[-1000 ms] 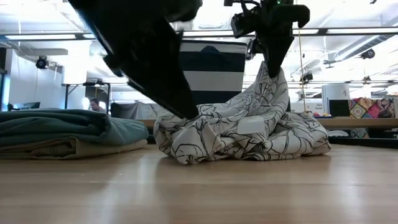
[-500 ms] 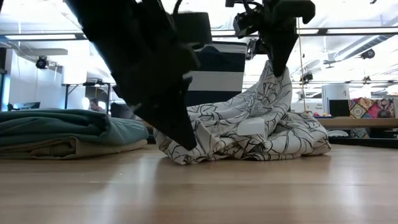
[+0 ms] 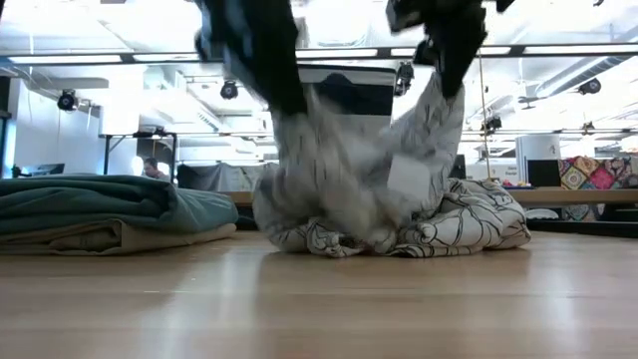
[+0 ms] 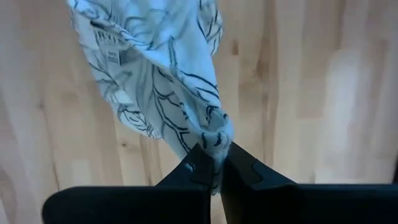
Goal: Fold Laundry from Bin
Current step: Fold the white shirt
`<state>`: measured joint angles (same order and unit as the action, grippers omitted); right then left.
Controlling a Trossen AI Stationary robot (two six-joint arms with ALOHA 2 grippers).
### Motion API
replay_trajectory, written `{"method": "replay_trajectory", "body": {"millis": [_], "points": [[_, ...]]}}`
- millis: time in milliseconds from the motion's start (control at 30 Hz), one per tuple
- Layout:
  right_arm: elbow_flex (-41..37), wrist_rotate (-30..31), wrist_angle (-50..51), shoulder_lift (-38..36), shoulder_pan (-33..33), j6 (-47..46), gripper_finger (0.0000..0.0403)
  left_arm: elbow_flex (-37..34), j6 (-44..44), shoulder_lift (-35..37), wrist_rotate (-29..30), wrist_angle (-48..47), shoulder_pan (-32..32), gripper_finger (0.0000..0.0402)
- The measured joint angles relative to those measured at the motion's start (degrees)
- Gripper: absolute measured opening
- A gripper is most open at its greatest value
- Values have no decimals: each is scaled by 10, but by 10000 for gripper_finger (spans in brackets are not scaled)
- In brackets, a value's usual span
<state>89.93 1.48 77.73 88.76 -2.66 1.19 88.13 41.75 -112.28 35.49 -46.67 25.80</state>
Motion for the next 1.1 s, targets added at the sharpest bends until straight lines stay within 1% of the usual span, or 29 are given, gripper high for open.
{"method": "replay_trajectory", "body": {"millis": [100,167,233,367,433,500,633,733,767,800,900,967,1033,1067,1100], "points": [[12,0,-15,-39,7,3,9,52,-24,44,44,-83,-1,1],[18,-5,-44,-70,15,4,9,86,-49,77,81,-114,-9,1],[23,-25,-85,-98,25,10,9,113,-83,106,107,-134,-24,1],[27,-35,-184,-154,47,0,9,168,-177,159,107,-140,-59,0],[33,-35,-221,-179,57,-7,9,211,-223,179,85,-140,-76,0],[45,-35,-246,-197,67,-14,9,263,-270,189,43,-147,-90,0],[85,-40,-276,-217,90,-16,9,385,-336,187,-79,-154,-98,0],[118,-76,-309,-221,113,-20,9,467,-356,180,-166,-150,-91,0],[129,-93,-326,-221,121,-23,9,469,-361,182,-187,-129,-86,0],[138,-113,-344,-219,129,-27,9,452,-373,199,-211,-91,-83,0],[165,-156,-411,-208,155,-27,9,426,-397,225,-273,-20,-72,0],[181,-167,-430,-196,168,-22,9,421,-417,234,-275,3,-69,0],[196,-159,-412,-187,170,-5,9,418,-424,237,-230,-5,-72,0],[198,-137,-394,-180,170,-2,9,416,-425,236,-202,-19,-78,0],[199,-101,-374,-175,169,-2,9,413,-425,230,-178,-37,-87,0]]}}
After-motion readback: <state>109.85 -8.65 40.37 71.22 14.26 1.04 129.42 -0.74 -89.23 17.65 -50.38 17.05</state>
